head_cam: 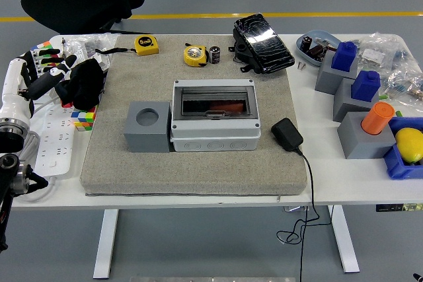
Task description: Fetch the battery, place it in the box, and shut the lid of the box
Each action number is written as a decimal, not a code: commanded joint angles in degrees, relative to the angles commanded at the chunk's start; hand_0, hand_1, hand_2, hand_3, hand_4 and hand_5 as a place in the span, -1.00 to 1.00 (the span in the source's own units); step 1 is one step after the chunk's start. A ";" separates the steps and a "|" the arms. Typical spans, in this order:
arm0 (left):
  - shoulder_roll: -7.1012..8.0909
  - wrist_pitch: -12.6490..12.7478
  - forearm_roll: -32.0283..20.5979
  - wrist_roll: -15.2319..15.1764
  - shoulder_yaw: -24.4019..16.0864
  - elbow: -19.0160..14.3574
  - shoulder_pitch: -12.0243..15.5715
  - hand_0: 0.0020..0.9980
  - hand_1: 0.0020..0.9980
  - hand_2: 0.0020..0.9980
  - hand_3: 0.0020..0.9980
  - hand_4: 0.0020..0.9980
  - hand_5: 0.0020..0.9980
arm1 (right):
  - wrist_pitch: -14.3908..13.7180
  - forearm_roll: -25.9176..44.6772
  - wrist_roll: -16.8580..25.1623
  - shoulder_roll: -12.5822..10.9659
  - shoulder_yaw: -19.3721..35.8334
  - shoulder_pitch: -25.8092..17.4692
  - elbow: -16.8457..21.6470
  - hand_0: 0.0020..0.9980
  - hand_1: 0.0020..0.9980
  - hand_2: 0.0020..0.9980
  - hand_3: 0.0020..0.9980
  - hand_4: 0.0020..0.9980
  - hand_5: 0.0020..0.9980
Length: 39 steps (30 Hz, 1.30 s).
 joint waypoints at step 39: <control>-0.04 -0.61 0.23 0.73 0.49 -0.84 0.71 -0.14 0.05 0.14 0.20 1.00 -0.13 | 0.06 -0.33 -0.66 0.38 0.47 -0.32 0.05 0.00 0.23 0.30 0.12 0.89 0.00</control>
